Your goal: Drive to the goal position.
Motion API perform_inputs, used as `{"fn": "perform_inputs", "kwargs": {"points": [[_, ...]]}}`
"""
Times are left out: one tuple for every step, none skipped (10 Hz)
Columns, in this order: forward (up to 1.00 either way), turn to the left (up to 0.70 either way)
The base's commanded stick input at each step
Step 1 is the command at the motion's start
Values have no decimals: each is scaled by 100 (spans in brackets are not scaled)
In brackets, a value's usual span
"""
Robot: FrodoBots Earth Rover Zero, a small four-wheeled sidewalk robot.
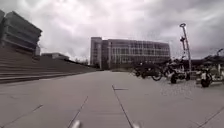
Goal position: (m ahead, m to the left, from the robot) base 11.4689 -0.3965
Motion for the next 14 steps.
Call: {"fn": "perform_inputs", "kwargs": {"points": [[70, -1], [70, -1], [70, -1], [70, -1], [70, -1], [70, -2], [70, -3], [70, -1], [70, -1], [70, -1], [70, -1], [70, -1], [70, -1], [70, -1]]}}
